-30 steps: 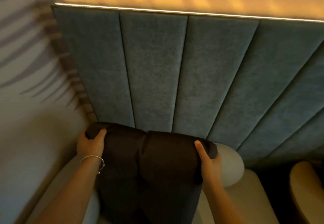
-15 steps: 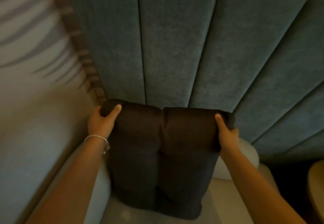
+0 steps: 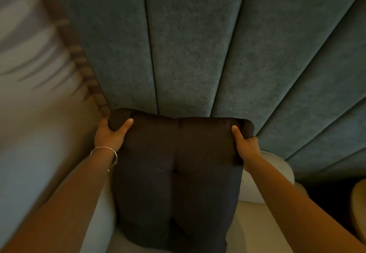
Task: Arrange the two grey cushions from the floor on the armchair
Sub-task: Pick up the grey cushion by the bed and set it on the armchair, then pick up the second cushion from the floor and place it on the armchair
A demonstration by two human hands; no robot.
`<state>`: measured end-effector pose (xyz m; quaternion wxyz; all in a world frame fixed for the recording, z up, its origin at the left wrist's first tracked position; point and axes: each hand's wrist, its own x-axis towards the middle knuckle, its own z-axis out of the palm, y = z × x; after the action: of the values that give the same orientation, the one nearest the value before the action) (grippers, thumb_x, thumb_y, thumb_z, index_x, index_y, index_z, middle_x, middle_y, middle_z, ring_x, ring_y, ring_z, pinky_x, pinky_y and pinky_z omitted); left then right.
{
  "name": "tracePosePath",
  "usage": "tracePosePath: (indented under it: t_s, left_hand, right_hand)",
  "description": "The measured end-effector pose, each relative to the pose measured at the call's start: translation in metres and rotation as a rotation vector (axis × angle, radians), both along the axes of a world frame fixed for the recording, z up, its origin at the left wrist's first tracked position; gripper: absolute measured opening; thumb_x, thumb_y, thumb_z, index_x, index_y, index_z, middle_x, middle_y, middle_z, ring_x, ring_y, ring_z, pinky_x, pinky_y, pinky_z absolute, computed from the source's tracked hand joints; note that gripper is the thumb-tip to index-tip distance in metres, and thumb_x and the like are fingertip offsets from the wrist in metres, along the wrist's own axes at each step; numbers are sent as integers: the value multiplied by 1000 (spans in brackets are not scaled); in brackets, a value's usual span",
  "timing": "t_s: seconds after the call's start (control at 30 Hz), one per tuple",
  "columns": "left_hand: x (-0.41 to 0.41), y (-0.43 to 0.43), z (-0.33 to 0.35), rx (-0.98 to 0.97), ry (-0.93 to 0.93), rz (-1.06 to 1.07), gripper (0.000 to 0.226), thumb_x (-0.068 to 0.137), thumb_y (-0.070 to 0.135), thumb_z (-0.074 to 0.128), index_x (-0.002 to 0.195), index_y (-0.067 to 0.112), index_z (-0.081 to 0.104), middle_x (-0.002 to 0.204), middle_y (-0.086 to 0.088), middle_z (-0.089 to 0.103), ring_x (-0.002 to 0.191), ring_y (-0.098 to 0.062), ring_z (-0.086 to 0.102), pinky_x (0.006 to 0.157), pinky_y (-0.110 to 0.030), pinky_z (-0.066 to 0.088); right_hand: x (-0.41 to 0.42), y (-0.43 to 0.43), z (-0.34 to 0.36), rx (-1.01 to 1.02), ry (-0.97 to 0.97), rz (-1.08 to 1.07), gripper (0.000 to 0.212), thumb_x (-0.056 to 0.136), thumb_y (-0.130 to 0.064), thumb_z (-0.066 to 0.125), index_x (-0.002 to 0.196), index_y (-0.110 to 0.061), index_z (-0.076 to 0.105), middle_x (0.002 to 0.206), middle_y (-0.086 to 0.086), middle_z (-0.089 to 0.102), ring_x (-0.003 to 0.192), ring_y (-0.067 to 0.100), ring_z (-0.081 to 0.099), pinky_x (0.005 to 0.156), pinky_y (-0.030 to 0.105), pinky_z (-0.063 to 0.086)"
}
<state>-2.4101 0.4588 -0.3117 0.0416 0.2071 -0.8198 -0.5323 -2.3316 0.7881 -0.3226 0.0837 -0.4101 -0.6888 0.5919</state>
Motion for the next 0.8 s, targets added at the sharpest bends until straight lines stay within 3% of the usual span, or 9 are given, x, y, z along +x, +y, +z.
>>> tracePosePath:
  t_s: [0.07, 0.2, 0.4, 0.47, 0.5, 0.57, 0.63, 0.73, 0.8]
  left_hand:
    - [-6, 5, -11, -9, 4, 29, 75, 71, 53, 70, 132, 17, 46, 133, -12, 54, 120, -35, 50, 97, -40, 39]
    - [1, 7, -20, 8, 29, 95, 74, 70, 54, 70, 130, 18, 48, 131, -10, 56, 118, -32, 53, 93, -37, 40]
    - [21, 2, 2, 44, 74, 99, 61, 78, 47, 67, 125, 11, 54, 128, -12, 58, 115, -30, 55, 88, -32, 41]
    - [38, -4, 14, 3, 148, 131, 50, 84, 36, 64, 122, 4, 56, 121, -16, 62, 108, -16, 60, 85, -23, 41]
    - [47, -7, 17, -13, 203, 161, 40, 87, 25, 62, 118, 0, 58, 111, -15, 66, 93, 2, 63, 79, -11, 41]
    - [68, -16, 21, -11, 251, 206, 16, 88, 4, 57, 101, -3, 63, 76, 6, 69, 64, 17, 57, 61, 0, 38]
    - [91, -22, 26, -17, 181, 184, 13, 86, -3, 54, 93, 1, 64, 57, 16, 62, 57, 9, 57, 54, -2, 37]
    - [137, -29, 35, -52, 67, 33, 15, 89, 3, 50, 93, -2, 64, 57, -1, 56, 51, -3, 57, 47, -3, 36]
    - [161, -29, 38, -77, -15, -96, 18, 91, 9, 51, 93, -2, 65, 58, -7, 51, 54, -14, 49, 53, -16, 37]
  right_hand:
    - [-8, -1, -7, 2, -8, -17, 45, 77, -55, 61, 68, -17, 40, 66, 2, 49, 58, 14, 48, 47, 26, 35]
    - [-2, -1, -17, 15, 2, -12, 57, 74, -61, 60, 92, -8, 48, 69, 3, 54, 64, 16, 54, 50, 26, 38]
    - [15, -5, 3, -54, 72, -8, 71, 73, -63, 59, 115, -6, 49, 99, 7, 58, 92, 22, 55, 72, 33, 45]
    - [31, -3, 10, -28, 131, 13, 65, 77, -59, 58, 115, -8, 46, 100, 2, 54, 95, 19, 52, 76, 31, 42]
    - [40, -2, 12, 10, 161, 27, 62, 80, -55, 57, 117, -7, 45, 101, 2, 54, 96, 19, 52, 77, 30, 43]
    - [59, -1, 17, 77, 184, 43, 55, 87, -42, 56, 125, -5, 43, 105, 2, 53, 96, 16, 52, 79, 30, 42]
    - [75, -2, 24, 121, 167, 60, 45, 91, -32, 53, 126, -5, 43, 104, 3, 53, 94, 17, 51, 78, 32, 41]
    - [102, -6, 45, 115, 181, 133, 31, 93, -18, 48, 121, -4, 47, 102, 10, 60, 95, 24, 59, 79, 34, 46]
    - [118, -11, 57, 78, 220, 204, 22, 93, -9, 43, 113, -2, 52, 91, 8, 63, 84, 20, 62, 72, 27, 48]
